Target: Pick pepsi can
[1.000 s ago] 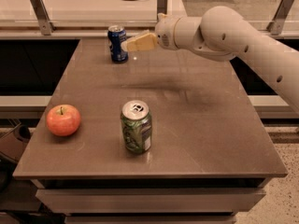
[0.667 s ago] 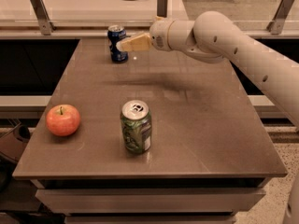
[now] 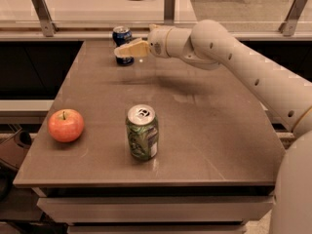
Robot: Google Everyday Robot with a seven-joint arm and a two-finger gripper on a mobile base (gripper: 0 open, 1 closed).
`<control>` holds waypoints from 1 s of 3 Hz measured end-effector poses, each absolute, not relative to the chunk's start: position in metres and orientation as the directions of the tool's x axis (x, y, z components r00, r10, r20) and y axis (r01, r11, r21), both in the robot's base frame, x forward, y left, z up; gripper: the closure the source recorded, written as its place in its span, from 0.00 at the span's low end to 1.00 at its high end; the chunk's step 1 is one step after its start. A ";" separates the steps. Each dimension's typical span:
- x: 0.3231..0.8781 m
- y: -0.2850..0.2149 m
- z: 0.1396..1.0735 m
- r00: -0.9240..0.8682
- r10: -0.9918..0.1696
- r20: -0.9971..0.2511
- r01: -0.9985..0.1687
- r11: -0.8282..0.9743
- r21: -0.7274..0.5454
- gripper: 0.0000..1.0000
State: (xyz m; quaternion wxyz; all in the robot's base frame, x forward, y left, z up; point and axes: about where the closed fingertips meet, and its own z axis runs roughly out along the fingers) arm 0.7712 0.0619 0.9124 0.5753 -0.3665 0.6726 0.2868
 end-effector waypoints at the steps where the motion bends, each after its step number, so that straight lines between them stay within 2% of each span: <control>1: 0.779 0.072 0.900 -0.093 -0.142 -0.986 -0.831 0.556 -0.002 0.00; 3: 0.791 0.089 0.881 -0.119 -0.108 -0.987 -0.841 0.539 0.043 0.00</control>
Offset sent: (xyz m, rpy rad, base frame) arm 0.0237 0.0221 -0.0379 0.0667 0.0711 0.0207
